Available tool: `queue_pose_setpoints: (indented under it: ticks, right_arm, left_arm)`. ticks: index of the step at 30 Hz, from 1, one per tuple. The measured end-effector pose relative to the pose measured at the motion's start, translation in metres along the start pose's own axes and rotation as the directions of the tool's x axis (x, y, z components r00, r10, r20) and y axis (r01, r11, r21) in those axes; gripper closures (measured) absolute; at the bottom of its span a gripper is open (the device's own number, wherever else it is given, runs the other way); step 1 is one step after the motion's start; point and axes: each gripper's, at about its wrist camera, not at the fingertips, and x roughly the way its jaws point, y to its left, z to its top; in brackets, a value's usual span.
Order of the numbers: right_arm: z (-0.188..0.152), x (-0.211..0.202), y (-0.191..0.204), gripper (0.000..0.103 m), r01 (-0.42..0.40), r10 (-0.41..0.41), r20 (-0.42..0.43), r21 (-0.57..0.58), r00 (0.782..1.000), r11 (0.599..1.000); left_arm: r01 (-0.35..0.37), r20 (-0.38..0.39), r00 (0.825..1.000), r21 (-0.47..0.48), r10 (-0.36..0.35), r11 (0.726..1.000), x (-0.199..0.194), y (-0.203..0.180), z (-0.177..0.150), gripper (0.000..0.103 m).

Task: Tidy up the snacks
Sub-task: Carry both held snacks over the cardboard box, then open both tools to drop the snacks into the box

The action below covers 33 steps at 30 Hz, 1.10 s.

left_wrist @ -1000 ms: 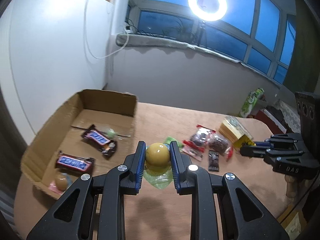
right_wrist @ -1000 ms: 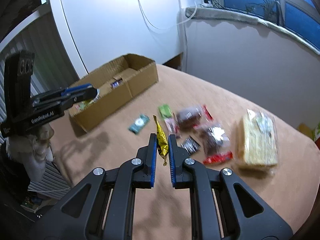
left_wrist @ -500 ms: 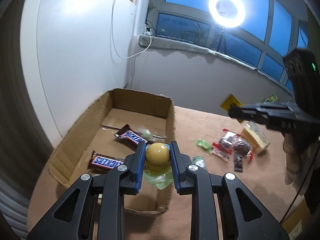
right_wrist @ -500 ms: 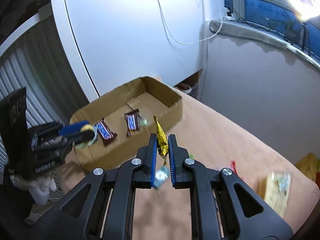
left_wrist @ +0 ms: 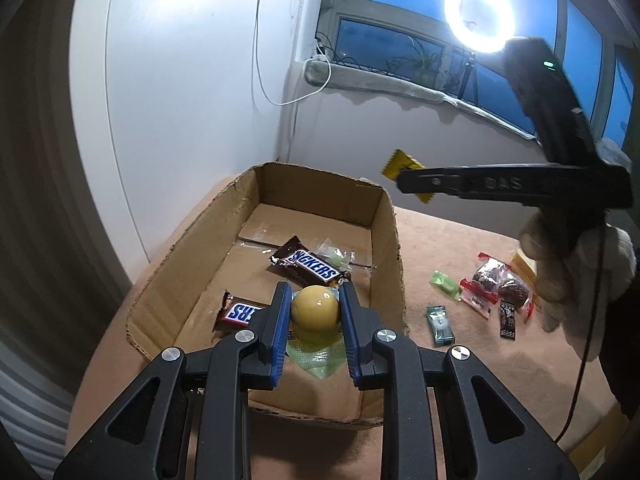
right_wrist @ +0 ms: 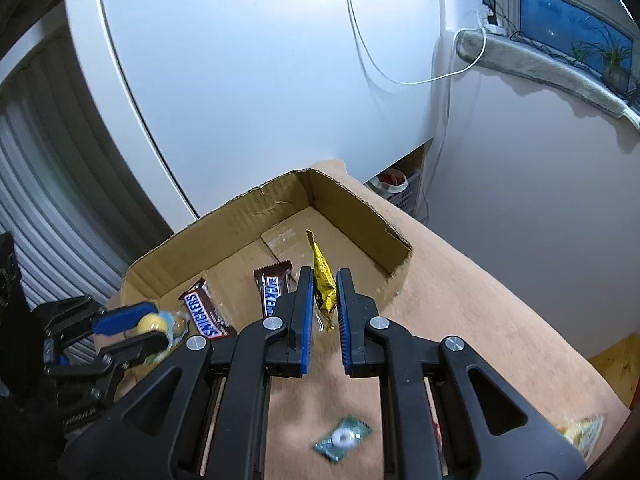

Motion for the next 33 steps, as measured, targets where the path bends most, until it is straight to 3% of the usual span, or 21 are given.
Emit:
queue_pose_setpoints:
  ticks: [16, 17, 18, 19, 20, 21, 27, 33]
  right_arm:
    - [0.018, 0.037, 0.011, 0.091, -0.01, 0.009, -0.045, -0.01, 0.999, 1.0]
    - [0.019, 0.036, 0.011, 0.086, -0.006, 0.006, -0.044, -0.01, 0.999, 1.0]
    - [0.019, 0.035, 0.012, 0.069, -0.001, 0.001, -0.041, -0.01, 0.999, 1.0]
    - [0.02, 0.034, 0.012, 0.058, 0.0, -0.001, -0.036, -0.009, 0.999, 1.0]
    - [0.02, 0.032, 0.012, 0.039, 0.003, -0.004, -0.025, -0.008, 1.0, 1.0]
    - [0.02, 0.03, 0.012, 0.03, 0.01, -0.01, -0.016, -0.008, 1.0, 1.0]
    - [0.019, 0.016, 0.011, 0.021, 0.031, -0.031, 0.014, -0.006, 0.999, 1.0]
    - [0.014, -0.003, 0.008, 0.02, 0.044, -0.044, 0.041, 0.012, 0.998, 0.999]
  left_arm:
    - [-0.018, -0.019, 1.0, -0.006, 0.018, 1.0, 0.007, 0.001, 0.0, 0.079]
    - [-0.018, -0.02, 1.0, -0.008, 0.018, 1.0, 0.007, 0.002, 0.0, 0.079]
    - [-0.02, -0.02, 1.0, -0.009, 0.019, 1.0, 0.007, 0.001, 0.0, 0.079]
    - [-0.021, -0.02, 1.0, -0.012, 0.021, 1.0, 0.007, 0.001, 0.0, 0.077]
    - [-0.023, -0.02, 1.0, -0.016, 0.022, 1.0, 0.007, 0.002, 0.0, 0.069]
    - [-0.023, -0.017, 1.0, -0.019, 0.023, 1.0, 0.006, 0.002, 0.0, 0.065]
    - [-0.022, -0.006, 1.0, -0.028, 0.022, 0.999, 0.001, 0.002, 0.001, 0.059]
    - [-0.023, 0.004, 1.0, -0.018, 0.023, 1.0, -0.006, -0.006, 0.002, 0.056]
